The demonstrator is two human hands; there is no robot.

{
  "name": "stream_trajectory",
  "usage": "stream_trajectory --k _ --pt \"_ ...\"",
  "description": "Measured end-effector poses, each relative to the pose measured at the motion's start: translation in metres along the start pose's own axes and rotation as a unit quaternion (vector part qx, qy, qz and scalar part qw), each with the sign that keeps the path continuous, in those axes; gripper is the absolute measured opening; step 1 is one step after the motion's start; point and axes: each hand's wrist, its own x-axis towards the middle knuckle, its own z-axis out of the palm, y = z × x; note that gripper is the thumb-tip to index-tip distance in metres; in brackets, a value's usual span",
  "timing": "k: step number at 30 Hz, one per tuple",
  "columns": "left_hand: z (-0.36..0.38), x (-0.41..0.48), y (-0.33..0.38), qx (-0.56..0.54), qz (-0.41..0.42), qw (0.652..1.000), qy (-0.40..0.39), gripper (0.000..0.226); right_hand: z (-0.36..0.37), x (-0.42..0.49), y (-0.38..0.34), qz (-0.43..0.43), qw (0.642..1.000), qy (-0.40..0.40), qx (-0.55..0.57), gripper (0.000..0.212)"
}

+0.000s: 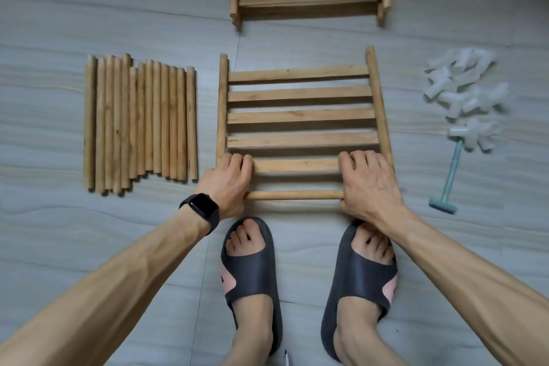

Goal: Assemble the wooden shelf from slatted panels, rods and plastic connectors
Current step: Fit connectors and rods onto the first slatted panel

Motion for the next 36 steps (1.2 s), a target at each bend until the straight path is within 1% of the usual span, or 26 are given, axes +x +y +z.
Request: stream_trajectory --k 7,12,14,15,17,19,20,21,22,23,24,25,26,27,28,30,31,32,34,35,36 --pt "-0.005 0.008 -0.007 0.023 0.019 0.999 0.018 0.05 0.0 0.007 -0.003 0.014 1.0 0.002 0.008 0.045" --pt "0.001 0.014 -0.003 0.023 0.014 0.999 0.042 0.054 0.002 0.008 0.0 0.02 1.0 0.006 0.008 0.044" --pt "0.001 0.013 -0.007 0.022 0.024 0.996 0.083 0.058 0.002 0.006 -0.003 0.03 0.999 0.022 0.014 0.043" --pt "0.0 0.012 -0.011 0.026 0.036 0.992 0.115 0.065 0.001 0.004 -0.005 0.041 0.999 0.03 0.018 0.043" --pt "-0.004 0.01 -0.027 0.008 0.046 0.981 0.19 0.085 -0.001 -0.001 -0.013 0.072 0.995 0.048 0.038 0.044" --pt "-0.016 0.002 -0.047 -0.023 0.037 0.96 0.275 0.102 -0.006 -0.006 -0.021 0.11 0.989 0.074 0.062 0.049" --pt "-0.025 -0.004 -0.055 -0.067 0.005 0.946 0.316 0.106 -0.01 -0.008 -0.025 0.128 0.985 0.086 0.073 0.052" --pt "-0.034 -0.011 -0.059 -0.15 -0.055 0.925 0.346 0.106 -0.014 -0.009 -0.03 0.144 0.981 0.097 0.085 0.056" --pt "-0.043 -0.02 -0.059 -0.273 -0.128 0.888 0.347 0.103 -0.02 -0.009 -0.036 0.158 0.976 0.109 0.101 0.059" --pt "-0.053 -0.026 -0.054 -0.43 -0.19 0.823 0.318 0.096 -0.027 -0.008 -0.042 0.169 0.971 0.12 0.121 0.064" --pt "-0.062 -0.031 -0.047 -0.581 -0.219 0.738 0.263 0.086 -0.033 -0.006 -0.051 0.176 0.965 0.13 0.143 0.07" --pt "-0.07 -0.034 -0.036 -0.692 -0.208 0.662 0.197 0.074 -0.04 -0.003 -0.06 0.18 0.96 0.132 0.166 0.077" --pt "-0.08 -0.034 -0.024 -0.747 -0.182 0.622 0.148 0.069 -0.045 0.0 -0.069 0.181 0.957 0.129 0.188 0.085" --pt "-0.088 -0.033 -0.012 -0.773 -0.156 0.601 0.129 0.068 -0.051 0.002 -0.079 0.18 0.954 0.12 0.208 0.092" --pt "-0.095 -0.029 -0.002 -0.792 -0.14 0.58 0.132 0.065 -0.059 0.004 -0.087 0.177 0.952 0.106 0.225 0.097" --pt "-0.115 -0.017 0.008 -0.83 -0.127 0.517 0.167 0.05 -0.078 0.005 -0.099 0.163 0.951 0.056 0.258 0.102" --pt "-0.124 -0.01 0.007 -0.836 -0.122 0.502 0.183 0.041 -0.088 0.005 -0.101 0.157 0.943 0.021 0.294 0.101" --pt "-0.134 -0.004 0.004 -0.832 -0.114 0.506 0.196 0.034 -0.097 0.006 -0.099 0.154 0.922 -0.016 0.355 0.1" --pt "-0.151 0.006 -0.009 -0.812 -0.093 0.541 0.199 0.027 -0.12 0.008 -0.082 0.145 0.846 -0.078 0.507 0.091" --pt "-0.16 0.01 -0.017 -0.802 -0.086 0.557 0.199 0.025 -0.133 0.009 -0.071 0.137 0.808 -0.073 0.569 0.083" --pt "-0.169 0.013 -0.026 -0.792 -0.081 0.572 0.198 0.023 -0.144 0.009 -0.06 0.133 0.782 -0.038 0.607 0.075"
